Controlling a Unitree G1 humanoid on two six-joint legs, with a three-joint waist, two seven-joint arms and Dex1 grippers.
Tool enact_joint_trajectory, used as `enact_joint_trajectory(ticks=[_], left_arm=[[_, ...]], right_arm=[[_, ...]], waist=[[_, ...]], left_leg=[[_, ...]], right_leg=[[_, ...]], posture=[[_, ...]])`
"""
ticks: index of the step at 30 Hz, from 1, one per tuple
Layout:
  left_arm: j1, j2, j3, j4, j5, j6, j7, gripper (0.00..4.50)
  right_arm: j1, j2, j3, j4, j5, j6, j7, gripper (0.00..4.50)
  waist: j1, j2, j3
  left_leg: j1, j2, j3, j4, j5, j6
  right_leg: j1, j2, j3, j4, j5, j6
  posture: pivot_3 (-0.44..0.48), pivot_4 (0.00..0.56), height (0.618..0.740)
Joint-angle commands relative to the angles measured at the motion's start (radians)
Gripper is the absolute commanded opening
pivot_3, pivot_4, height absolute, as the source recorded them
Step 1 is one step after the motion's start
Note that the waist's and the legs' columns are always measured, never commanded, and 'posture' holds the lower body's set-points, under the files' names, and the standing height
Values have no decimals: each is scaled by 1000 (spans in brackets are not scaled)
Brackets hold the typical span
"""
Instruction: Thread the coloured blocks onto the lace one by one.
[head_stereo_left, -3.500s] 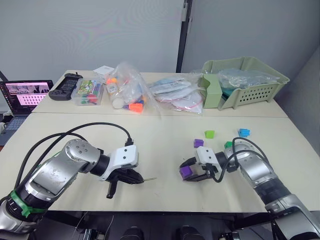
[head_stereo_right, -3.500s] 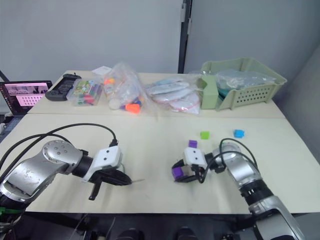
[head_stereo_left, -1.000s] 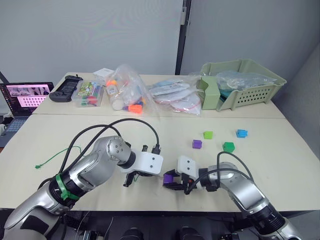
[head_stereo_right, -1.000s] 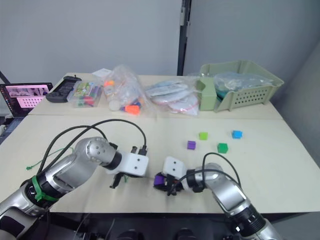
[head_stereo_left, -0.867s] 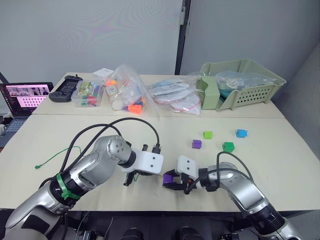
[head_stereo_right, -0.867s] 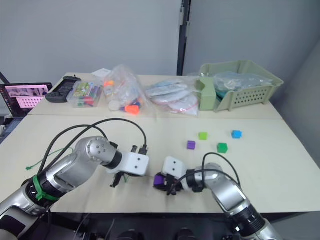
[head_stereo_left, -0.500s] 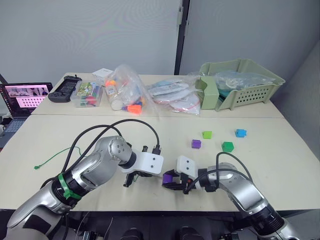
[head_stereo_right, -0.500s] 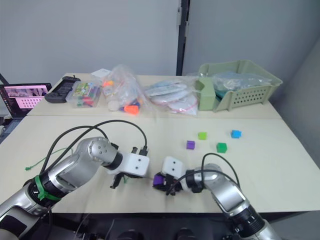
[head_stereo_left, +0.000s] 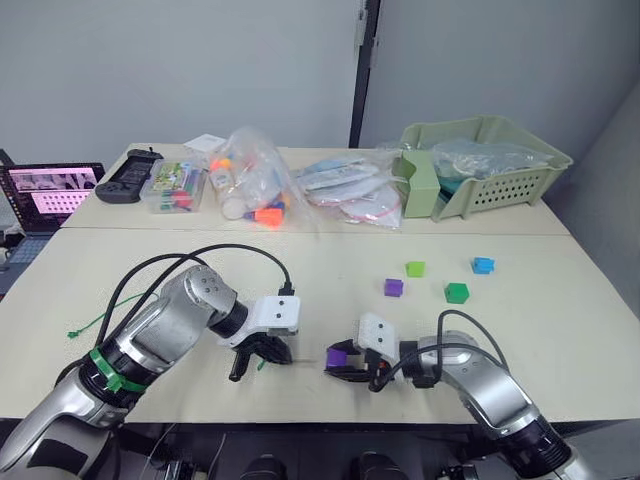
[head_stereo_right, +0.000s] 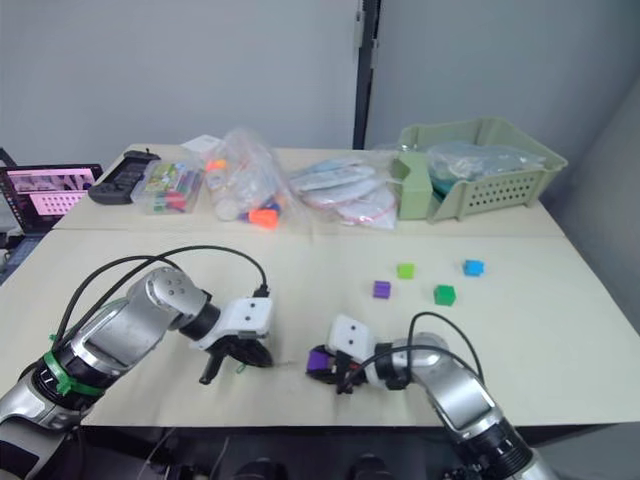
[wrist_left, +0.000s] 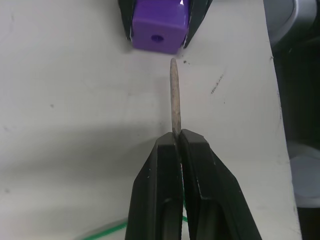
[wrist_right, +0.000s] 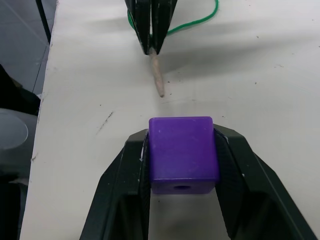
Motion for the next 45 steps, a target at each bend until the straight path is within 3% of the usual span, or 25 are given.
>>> enact_joint_trajectory(ticks=[1, 5, 13, 25, 45], left_arm=[[-48, -7, -21, 32, 16, -20, 4, 0], [-68, -20, -35, 38, 16, -10, 16, 0], [-133, 1, -116, -166, 10, 175, 18, 0], [-232, 43, -235, -181, 21, 327, 60, 0], [-252, 11, -282, -173, -5, 339, 113, 0]], right_arm=[[4, -24, 3, -1, -6, -69, 37, 1182], [-1, -34, 11, 12, -18, -91, 42, 1182], [-6, -6, 31, 8, -46, -65, 11, 1182], [8, -4, 36, -18, -51, -48, 5, 1182], [2, 10, 49, -41, -56, -21, -15, 1182]], waist=[[4, 0, 0], [12, 0, 0], [12, 0, 0], [9, 0, 0], [9, 0, 0]], left_leg=[[-3, 0, 0, 1, 0, 0], [-4, 0, 0, 1, 0, 0], [-4, 1, 0, 1, 0, 0], [-3, 1, 0, 1, 0, 0], [-3, 2, 0, 1, 0, 0]], right_leg=[[-3, 0, 0, 0, 0, 0], [-4, 0, 0, 1, 0, 0], [-4, 1, 0, 1, 1, -1], [-4, 2, 1, 2, 1, -1], [-4, 2, 1, 2, 1, -1]], posture=[[0, 150, 740], [0, 150, 740], [0, 150, 740], [0, 150, 740], [0, 150, 740]])
